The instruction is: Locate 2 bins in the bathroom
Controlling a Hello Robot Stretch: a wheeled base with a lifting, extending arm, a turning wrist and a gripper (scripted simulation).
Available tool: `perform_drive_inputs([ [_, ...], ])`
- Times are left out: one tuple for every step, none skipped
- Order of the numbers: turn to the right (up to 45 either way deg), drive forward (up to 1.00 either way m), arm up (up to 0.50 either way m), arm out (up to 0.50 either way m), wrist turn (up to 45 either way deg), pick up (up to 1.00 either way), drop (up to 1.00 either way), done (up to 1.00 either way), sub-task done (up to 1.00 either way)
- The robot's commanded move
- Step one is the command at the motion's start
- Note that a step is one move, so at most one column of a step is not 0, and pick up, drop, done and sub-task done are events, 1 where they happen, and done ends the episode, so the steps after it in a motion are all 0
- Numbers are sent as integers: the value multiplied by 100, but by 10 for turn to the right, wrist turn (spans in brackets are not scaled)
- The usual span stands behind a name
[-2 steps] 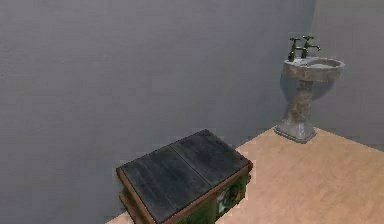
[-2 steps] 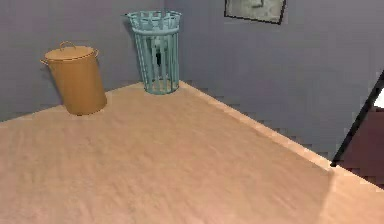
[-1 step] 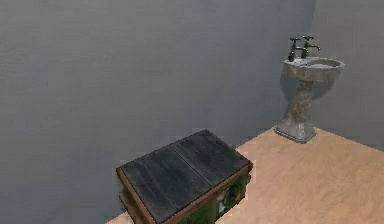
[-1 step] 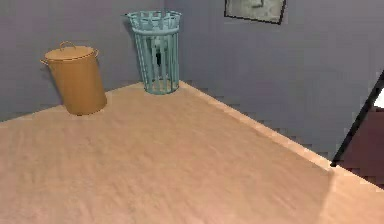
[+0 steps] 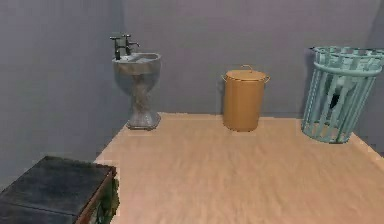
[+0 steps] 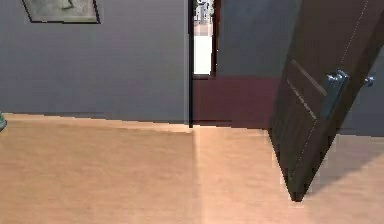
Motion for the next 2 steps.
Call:
perform_drive_inputs([
  [330, 0, 0, 0, 0, 0, 0, 0, 0],
  [0, 100, 0, 0, 0, 0, 0, 0, 0],
])
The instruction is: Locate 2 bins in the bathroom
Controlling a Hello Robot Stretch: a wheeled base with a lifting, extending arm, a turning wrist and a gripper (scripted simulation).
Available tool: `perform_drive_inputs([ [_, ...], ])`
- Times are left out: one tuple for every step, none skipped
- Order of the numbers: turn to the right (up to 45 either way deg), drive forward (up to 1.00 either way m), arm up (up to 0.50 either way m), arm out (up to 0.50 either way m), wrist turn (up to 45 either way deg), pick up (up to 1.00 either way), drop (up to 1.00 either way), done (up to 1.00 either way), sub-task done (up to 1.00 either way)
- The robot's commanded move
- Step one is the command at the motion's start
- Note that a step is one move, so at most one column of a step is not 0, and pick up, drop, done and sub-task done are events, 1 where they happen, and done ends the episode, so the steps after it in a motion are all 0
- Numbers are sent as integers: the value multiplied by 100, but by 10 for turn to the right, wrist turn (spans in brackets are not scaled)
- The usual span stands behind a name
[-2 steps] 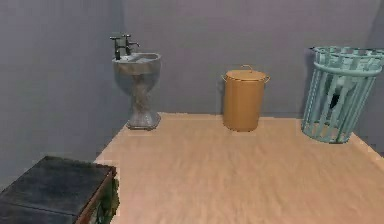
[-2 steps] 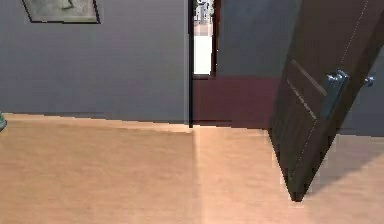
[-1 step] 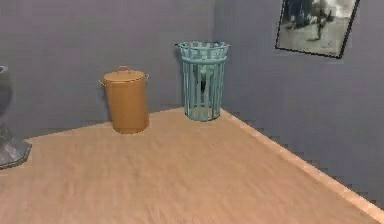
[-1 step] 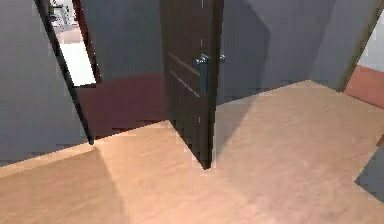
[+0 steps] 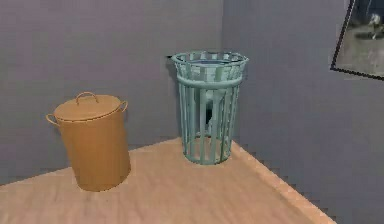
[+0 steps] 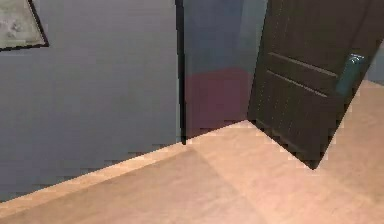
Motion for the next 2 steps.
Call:
perform_drive_inputs([
  [0, 85, 0, 0, 0, 0, 0, 0, 0],
  [0, 0, 0, 0, 0, 0, 0, 100, 0],
])
